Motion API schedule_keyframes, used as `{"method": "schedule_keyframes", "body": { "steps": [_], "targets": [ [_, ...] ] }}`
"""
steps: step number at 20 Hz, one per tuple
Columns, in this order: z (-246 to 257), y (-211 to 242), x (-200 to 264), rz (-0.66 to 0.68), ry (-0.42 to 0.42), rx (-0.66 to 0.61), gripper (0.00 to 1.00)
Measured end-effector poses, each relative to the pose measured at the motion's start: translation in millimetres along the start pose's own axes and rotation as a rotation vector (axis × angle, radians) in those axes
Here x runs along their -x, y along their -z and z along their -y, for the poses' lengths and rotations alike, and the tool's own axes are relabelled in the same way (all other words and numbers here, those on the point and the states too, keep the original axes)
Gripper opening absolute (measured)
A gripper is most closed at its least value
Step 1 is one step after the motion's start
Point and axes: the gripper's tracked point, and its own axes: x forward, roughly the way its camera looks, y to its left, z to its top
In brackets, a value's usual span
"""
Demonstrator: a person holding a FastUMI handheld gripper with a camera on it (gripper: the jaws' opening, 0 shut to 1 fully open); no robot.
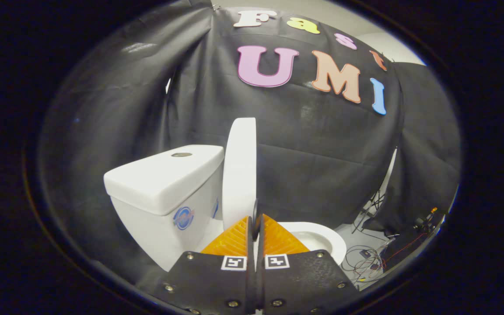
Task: Open the toilet lid.
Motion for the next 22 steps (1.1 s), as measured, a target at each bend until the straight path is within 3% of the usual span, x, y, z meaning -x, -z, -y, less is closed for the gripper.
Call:
{"method": "schedule_keyframes", "body": {
  "steps": [4,19,20,22],
  "targets": [
    [-15.4,24.5,-5.6,-0.055,-0.001,0.106,0.01],
    [-40.2,28.6,1.7,0.023,0.023,0.175,0.03],
    [-40.5,26.1,4.1,0.031,0.021,0.178,0.09],
    [-47.1,20.6,6.2,0.052,-0.015,0.165,0.31]
  ]
}}
